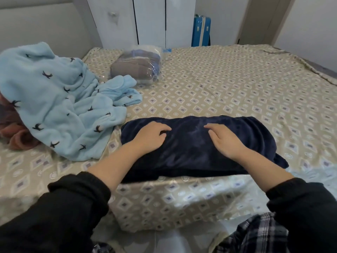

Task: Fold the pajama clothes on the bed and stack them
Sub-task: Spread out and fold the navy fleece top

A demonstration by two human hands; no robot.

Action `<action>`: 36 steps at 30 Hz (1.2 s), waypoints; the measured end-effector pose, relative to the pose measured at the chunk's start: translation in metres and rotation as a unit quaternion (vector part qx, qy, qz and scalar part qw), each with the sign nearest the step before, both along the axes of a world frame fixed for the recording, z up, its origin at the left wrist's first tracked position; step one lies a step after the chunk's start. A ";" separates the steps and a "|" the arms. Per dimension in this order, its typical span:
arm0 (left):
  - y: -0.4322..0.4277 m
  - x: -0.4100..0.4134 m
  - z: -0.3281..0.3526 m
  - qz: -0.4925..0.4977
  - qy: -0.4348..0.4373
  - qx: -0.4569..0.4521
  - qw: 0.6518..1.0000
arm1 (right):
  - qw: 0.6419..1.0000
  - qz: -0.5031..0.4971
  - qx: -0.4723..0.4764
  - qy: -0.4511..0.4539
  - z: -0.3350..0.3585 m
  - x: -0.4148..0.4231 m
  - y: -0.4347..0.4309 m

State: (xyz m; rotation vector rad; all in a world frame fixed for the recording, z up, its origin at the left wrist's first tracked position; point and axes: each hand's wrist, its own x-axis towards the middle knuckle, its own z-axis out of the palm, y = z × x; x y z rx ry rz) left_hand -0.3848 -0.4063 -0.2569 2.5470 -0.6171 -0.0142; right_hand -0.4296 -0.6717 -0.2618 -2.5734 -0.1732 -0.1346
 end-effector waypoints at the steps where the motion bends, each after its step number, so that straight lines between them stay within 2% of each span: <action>1: -0.002 0.014 0.006 -0.011 0.029 0.011 0.999 | 1.000 0.001 -0.011 0.017 0.006 0.014 -0.002; 4: -0.005 0.058 0.017 -0.084 0.150 0.094 0.981 | 0.991 0.035 -0.050 0.121 0.025 0.054 -0.013; 6: -0.003 0.089 0.016 -0.107 0.216 0.178 0.954 | 0.965 0.081 -0.081 0.236 0.035 0.081 -0.025; 8: -0.002 0.114 0.012 -0.118 0.285 0.214 0.927 | 0.931 0.104 -0.105 0.333 0.038 0.104 -0.034; 12: -0.003 0.146 -0.001 -0.187 0.403 0.189 0.876 | 0.891 0.102 -0.161 0.411 0.028 0.143 -0.043; 17: 0.014 0.165 -0.005 -0.210 0.530 0.147 0.809 | 0.830 0.126 -0.142 0.524 0.026 0.162 -0.049; 20: 0.025 0.161 -0.003 -0.194 0.539 0.166 0.803 | 0.813 0.137 -0.196 0.531 0.030 0.158 -0.047; 21: 0.028 0.158 -0.004 -0.177 0.525 0.177 0.814 | 0.819 0.120 -0.234 0.509 0.031 0.156 -0.046; 23: 0.032 0.146 -0.001 -0.132 0.457 0.194 0.858 | 0.851 0.082 -0.280 0.438 0.035 0.146 -0.045; 25: 0.036 0.134 0.008 -0.102 0.382 0.176 0.901 | 0.884 0.053 -0.276 0.374 0.043 0.135 -0.047; 28: 0.041 0.117 0.039 -0.077 0.286 0.144 0.944 | 0.924 0.019 -0.238 0.297 0.071 0.117 -0.050; 31: 0.047 0.106 0.072 -0.040 0.102 0.124 0.986 | 0.960 -0.010 -0.222 0.169 0.107 0.102 -0.050; 33: 0.049 0.095 0.090 0.010 -0.060 0.144 0.988 | 0.960 -0.029 -0.278 0.022 0.125 0.093 -0.048; 35: 0.048 0.078 0.096 0.051 -0.225 0.145 0.962 | 0.929 -0.047 -0.342 -0.130 0.130 0.082 -0.047; 36: 0.048 0.067 0.094 0.054 -0.295 0.127 0.945 | 0.916 -0.058 -0.355 -0.178 0.128 0.074 -0.047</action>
